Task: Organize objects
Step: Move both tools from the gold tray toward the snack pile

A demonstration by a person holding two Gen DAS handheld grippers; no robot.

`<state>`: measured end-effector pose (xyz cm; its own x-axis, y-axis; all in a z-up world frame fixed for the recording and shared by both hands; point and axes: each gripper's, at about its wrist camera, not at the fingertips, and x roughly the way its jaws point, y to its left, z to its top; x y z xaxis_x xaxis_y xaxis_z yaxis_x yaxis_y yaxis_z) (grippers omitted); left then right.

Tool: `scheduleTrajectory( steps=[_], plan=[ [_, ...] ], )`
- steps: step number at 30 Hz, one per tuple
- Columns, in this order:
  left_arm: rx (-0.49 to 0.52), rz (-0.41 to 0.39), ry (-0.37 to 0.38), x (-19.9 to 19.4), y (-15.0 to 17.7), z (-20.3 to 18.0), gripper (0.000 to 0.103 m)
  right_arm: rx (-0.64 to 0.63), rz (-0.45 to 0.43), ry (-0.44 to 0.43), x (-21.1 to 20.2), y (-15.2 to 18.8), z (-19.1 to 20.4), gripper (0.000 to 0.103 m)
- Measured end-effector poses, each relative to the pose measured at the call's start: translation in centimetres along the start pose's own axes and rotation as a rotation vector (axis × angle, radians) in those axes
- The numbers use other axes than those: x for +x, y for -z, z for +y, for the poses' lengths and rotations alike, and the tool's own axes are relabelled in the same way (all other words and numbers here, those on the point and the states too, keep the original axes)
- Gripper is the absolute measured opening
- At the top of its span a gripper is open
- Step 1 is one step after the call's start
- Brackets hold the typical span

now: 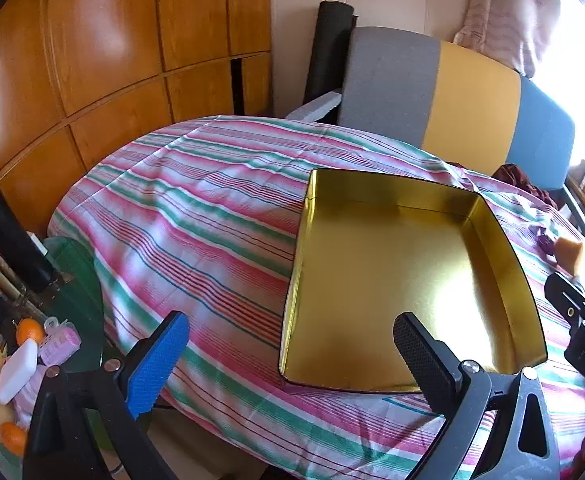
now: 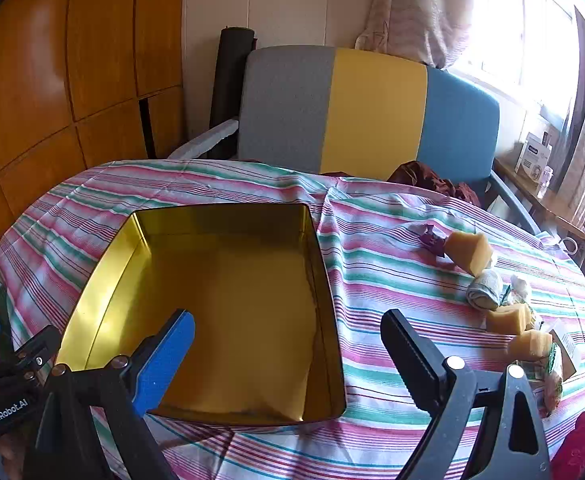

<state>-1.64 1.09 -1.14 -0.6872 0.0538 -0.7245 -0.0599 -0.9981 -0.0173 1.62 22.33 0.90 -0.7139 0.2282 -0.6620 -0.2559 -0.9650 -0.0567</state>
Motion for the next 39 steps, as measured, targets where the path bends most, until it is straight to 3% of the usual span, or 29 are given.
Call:
scheduleTrajectory(
  steps=[12, 23, 39],
  plan=[
    [0.074, -0.029, 0.137, -0.8, -1.1, -2.9, 0.103, -0.003, 0.004, 0.043, 0.5, 0.3, -2.7, 0.095],
    [0.202, -0.042, 0.257, -1.2, -1.8, -8.5, 0.103, 0.162, 0.003, 0.24, 0.2, 0.1, -12.9, 0.095],
    [0.385, -0.063, 0.388, -2.0, -1.9, -17.3, 0.103, 0.245, 0.041, 0.38, -0.8, 1.3, -21.7, 0.095]
  ],
)
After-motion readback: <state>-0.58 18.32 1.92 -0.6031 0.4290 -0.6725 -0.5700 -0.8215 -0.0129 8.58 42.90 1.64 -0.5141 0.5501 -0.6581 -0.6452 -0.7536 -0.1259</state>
